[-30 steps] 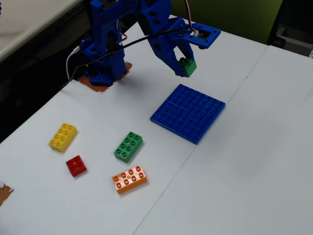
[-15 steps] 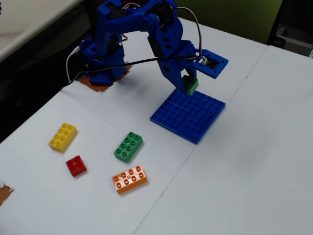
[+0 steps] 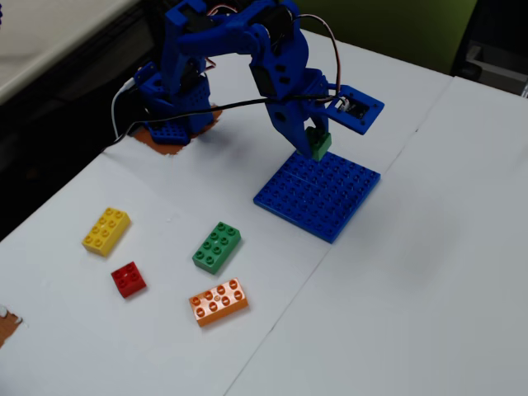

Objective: Pick up the 2x2 green block and go up the 8x8 blue block.

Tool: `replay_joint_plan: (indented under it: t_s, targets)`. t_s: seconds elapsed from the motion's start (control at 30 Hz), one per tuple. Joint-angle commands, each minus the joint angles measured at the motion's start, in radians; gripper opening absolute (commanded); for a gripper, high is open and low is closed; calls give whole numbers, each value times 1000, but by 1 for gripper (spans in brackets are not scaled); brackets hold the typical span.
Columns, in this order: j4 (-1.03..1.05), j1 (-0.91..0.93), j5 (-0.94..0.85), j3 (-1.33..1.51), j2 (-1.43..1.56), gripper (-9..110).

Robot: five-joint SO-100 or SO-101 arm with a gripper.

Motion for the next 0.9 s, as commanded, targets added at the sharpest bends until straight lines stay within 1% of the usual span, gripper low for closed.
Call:
replay_joint_plan:
  t_s: [0.0, 0.47, 0.87]
  targets:
    - [6, 0, -14, -35, 9, 8]
    - [18, -21, -29, -35, 23, 9]
    - [48, -95, -11, -35, 40, 9]
